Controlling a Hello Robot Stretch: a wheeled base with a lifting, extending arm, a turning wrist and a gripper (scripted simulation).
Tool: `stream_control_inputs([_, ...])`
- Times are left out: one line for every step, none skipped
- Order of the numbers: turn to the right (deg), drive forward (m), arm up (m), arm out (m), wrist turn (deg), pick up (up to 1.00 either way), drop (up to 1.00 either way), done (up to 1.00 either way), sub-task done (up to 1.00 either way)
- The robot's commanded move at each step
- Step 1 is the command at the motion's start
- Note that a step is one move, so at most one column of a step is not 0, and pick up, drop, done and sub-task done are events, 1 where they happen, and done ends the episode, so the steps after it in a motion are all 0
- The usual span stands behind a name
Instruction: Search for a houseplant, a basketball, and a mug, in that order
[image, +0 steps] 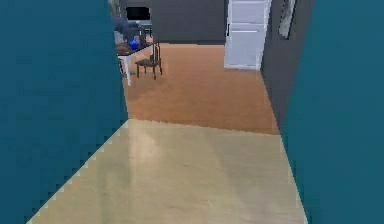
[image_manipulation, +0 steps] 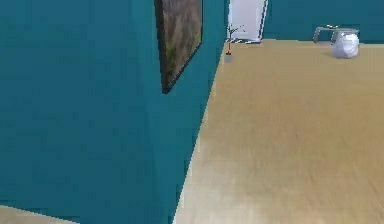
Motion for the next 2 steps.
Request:
stream_control_inputs([0.0,1.0,0.0,0.0,0.0,0.0,0.0,0.0,0.0])
stream_control_inputs([0.0,1.0,0.0,0.0,0.0,0.0,0.0,0.0,0.0])
